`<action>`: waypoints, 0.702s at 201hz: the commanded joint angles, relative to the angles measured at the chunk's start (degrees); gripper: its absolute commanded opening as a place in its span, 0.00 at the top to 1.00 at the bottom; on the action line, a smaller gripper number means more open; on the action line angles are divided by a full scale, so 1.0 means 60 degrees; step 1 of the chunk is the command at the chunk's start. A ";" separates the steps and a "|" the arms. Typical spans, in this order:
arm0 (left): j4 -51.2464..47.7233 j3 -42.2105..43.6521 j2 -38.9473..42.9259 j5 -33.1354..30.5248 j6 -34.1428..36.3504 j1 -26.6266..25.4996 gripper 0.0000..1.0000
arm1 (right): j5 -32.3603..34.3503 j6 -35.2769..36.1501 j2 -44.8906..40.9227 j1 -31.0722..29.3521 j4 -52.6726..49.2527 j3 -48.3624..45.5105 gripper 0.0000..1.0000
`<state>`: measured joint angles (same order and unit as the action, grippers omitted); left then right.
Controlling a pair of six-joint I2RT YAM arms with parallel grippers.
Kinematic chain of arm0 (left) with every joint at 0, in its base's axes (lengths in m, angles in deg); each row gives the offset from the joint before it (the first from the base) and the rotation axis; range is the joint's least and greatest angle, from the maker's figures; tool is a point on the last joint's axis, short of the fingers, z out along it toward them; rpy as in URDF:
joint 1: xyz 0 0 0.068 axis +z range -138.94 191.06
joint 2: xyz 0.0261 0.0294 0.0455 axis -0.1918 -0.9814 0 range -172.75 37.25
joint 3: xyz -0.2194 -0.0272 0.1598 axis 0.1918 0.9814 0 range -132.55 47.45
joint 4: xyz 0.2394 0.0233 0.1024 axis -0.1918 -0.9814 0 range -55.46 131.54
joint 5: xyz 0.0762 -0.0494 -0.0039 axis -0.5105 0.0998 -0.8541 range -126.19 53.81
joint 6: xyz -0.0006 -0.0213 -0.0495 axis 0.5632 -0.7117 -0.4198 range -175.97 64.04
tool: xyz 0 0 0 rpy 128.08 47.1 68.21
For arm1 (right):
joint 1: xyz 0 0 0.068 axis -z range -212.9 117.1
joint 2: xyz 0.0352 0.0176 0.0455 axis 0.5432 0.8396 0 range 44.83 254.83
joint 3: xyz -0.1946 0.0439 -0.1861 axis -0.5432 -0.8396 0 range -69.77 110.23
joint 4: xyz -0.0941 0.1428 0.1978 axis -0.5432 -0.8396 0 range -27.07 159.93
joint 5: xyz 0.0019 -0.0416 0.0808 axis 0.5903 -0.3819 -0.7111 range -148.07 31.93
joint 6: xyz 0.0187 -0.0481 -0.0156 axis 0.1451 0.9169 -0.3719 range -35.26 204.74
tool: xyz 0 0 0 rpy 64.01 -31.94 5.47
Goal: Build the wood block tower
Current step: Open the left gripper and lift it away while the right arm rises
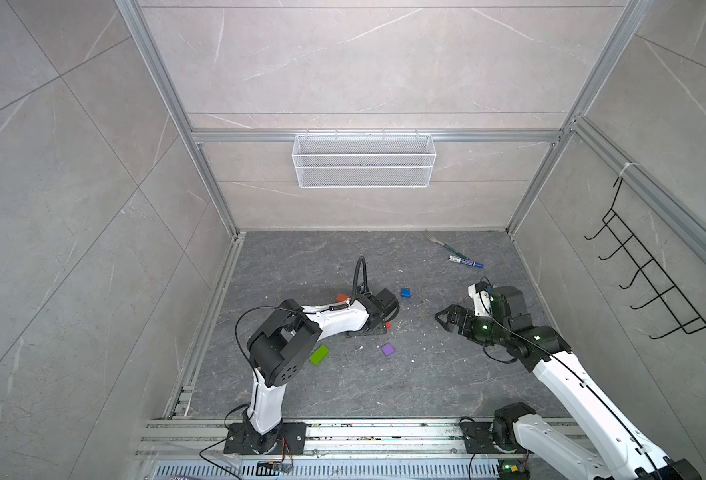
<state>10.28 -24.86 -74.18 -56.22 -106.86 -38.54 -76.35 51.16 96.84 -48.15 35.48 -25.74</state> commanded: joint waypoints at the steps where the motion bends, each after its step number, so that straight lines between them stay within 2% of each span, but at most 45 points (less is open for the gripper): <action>1: -0.0560 0.0041 -0.0236 -0.0235 0.0149 0.0108 0.15 | -0.0103 0.0088 0.0004 0.0023 -0.0088 0.0048 0.02; 71: -0.0575 -0.0045 -0.0325 -0.0177 0.0221 0.0108 0.13 | -0.0127 0.0079 0.0062 0.0027 -0.0061 0.0044 0.02; 141: -0.0243 0.0109 0.0247 0.0177 0.0511 -0.0016 0.01 | -0.0226 0.0095 0.0134 0.0021 0.0112 -0.0068 0.02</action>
<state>10.34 -24.86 -74.16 -56.46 -105.98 -38.39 -76.61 51.16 97.02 -48.15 35.52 -25.74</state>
